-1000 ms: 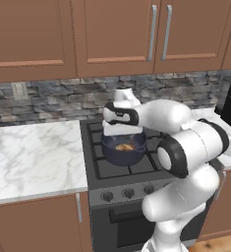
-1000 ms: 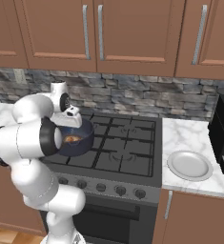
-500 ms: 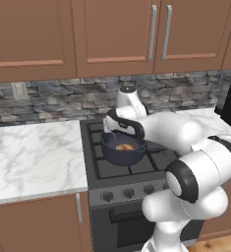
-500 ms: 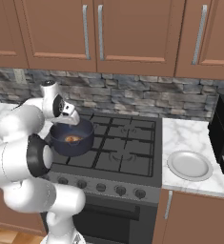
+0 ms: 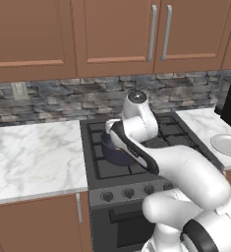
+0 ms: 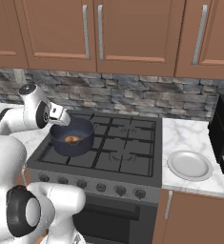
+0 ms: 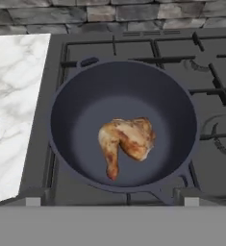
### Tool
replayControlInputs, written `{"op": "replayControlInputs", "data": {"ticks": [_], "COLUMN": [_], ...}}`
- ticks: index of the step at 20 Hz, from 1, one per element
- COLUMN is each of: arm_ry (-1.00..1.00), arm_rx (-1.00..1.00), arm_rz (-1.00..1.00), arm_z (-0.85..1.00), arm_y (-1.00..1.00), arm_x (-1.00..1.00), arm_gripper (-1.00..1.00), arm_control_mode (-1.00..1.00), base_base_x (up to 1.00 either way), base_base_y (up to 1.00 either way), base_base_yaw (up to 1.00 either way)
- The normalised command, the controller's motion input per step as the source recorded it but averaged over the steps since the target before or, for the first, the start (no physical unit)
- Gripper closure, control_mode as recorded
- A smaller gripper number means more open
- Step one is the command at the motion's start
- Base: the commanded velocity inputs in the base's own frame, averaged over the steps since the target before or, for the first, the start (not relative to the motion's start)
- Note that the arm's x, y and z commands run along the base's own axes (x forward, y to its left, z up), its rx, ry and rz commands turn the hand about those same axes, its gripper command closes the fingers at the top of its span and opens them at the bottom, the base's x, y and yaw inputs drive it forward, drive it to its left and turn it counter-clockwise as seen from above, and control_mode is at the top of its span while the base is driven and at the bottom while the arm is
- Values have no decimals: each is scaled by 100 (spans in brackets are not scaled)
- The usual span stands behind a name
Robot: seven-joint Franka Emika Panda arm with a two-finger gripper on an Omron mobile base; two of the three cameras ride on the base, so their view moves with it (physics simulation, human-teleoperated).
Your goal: Retrieve the frozen meat and place it in the pot on a burner. Then turn the burner on.
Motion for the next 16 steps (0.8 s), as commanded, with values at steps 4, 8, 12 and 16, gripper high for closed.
{"op": "replayControlInputs", "data": {"ticks": [4, 8, 12, 16], "arm_ry": [-15, -14, -6, -7], "arm_rx": [2, 1, 0, 0], "arm_rz": [-2, -3, -5, 0], "arm_z": [36, 21, 0, 0], "arm_y": [6, 9, 11, 29], "arm_x": [-100, -100, -100, -94], "arm_gripper": [-100, -100, -100, -100], "arm_control_mode": [-100, -100, -100, -100], "base_base_x": [0, 0, 0, 0], "base_base_y": [0, 0, 0, 0], "base_base_yaw": [0, 0, 0, 0]}}
